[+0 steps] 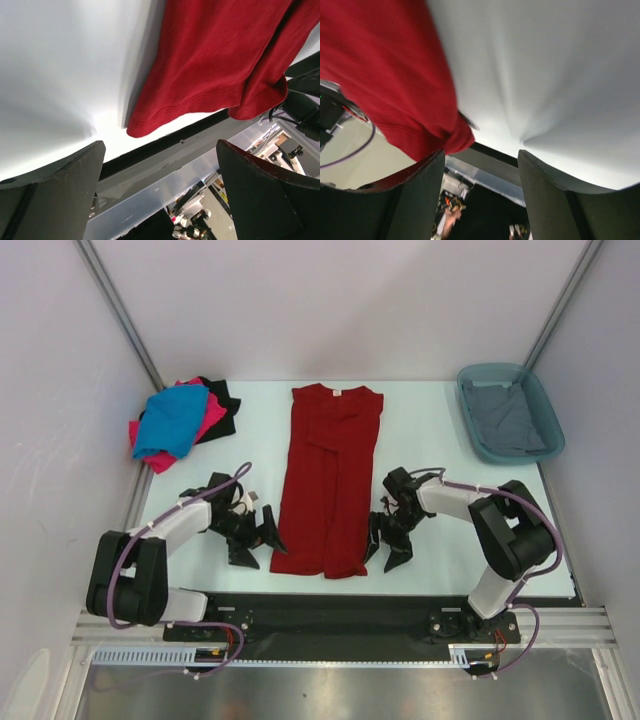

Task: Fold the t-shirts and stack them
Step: Fold the tshirt

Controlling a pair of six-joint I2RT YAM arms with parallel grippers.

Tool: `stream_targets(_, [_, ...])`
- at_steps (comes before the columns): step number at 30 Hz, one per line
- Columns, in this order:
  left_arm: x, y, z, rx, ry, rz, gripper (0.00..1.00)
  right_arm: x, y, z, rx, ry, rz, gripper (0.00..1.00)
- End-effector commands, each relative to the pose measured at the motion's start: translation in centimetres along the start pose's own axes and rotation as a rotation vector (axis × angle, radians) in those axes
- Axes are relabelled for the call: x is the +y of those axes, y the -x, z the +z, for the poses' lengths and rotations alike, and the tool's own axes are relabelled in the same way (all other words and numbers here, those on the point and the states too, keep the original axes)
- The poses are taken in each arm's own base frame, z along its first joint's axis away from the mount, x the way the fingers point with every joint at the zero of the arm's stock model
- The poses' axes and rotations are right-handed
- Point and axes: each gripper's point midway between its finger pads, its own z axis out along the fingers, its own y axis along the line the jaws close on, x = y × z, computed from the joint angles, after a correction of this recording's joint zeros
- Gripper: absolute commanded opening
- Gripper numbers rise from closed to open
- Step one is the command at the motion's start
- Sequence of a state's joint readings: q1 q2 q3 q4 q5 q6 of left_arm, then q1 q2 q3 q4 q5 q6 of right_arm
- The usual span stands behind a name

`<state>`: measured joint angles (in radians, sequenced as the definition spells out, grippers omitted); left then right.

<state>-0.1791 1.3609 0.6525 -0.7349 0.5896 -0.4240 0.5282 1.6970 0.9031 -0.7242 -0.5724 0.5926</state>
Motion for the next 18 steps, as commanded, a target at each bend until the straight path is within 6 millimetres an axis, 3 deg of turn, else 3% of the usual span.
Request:
stream_targets(1, [0.0,-1.3,0.2,0.058,-0.020,0.017,1.00,0.3,-1.8,0.9,0.080,0.039,-0.024,0.66])
stream_targets(4, [0.5,-1.5,0.5,0.075,-0.003,0.010,1.00,0.9,-1.7,1.4,0.092,0.073,-0.039,0.66])
stream_targets(9, [-0.3,-0.1,0.2,0.039,-0.012,0.031,1.00,2.4,-0.4,2.1,0.065,0.106,-0.093,0.66])
stream_targets(18, [-0.9,1.3,0.5,0.005,-0.027,0.019,1.00,3.3,0.9,2.8,0.048,0.132,-0.096,0.66])
